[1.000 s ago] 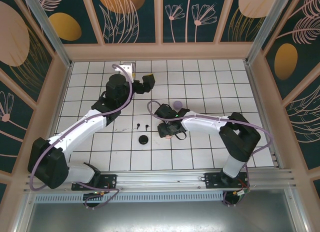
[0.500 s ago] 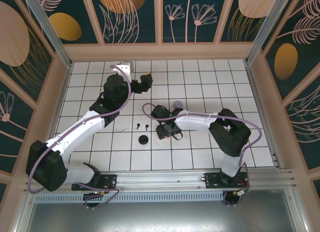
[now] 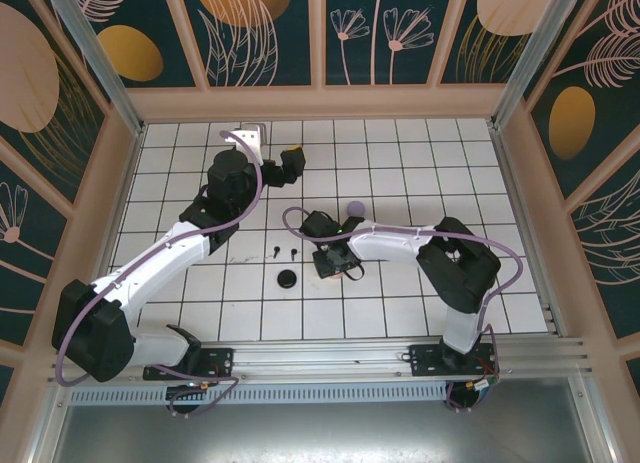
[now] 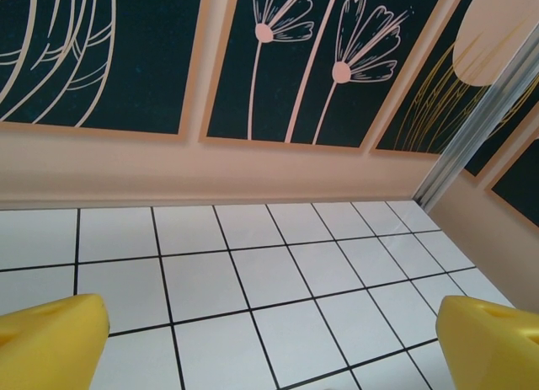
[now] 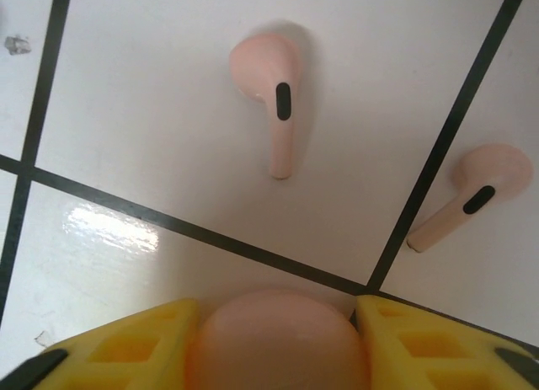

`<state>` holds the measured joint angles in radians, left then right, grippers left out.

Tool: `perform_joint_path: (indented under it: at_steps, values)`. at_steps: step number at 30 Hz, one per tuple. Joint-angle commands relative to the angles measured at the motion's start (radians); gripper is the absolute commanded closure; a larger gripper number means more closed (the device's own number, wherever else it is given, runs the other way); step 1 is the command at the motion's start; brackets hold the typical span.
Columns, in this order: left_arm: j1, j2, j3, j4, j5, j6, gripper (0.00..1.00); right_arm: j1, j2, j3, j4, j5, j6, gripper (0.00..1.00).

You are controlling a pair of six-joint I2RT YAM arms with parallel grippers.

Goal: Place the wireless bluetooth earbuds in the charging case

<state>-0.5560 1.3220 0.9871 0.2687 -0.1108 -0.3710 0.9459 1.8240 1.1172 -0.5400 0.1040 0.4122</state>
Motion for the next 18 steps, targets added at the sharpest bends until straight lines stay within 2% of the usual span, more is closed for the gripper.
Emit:
perform_joint_path:
  at_steps: [1,6,11,18]
  values:
    - [0.005,-0.008,-0.009,0.042,-0.019,-0.049,0.01,0.019,-0.005,-0.015,-0.064,-0.038,0.017,0.61]
    - [0.006,-0.012,-0.008,0.05,-0.012,-0.089,0.01,0.022,-0.053,-0.038,-0.056,-0.057,0.043,0.63]
    - [0.007,-0.006,-0.009,0.059,0.017,-0.099,0.01,0.023,-0.079,-0.058,-0.058,-0.064,0.05,0.47]
    - [0.006,0.003,-0.006,0.059,0.027,-0.099,0.01,0.035,-0.079,-0.075,-0.054,-0.077,0.037,0.44]
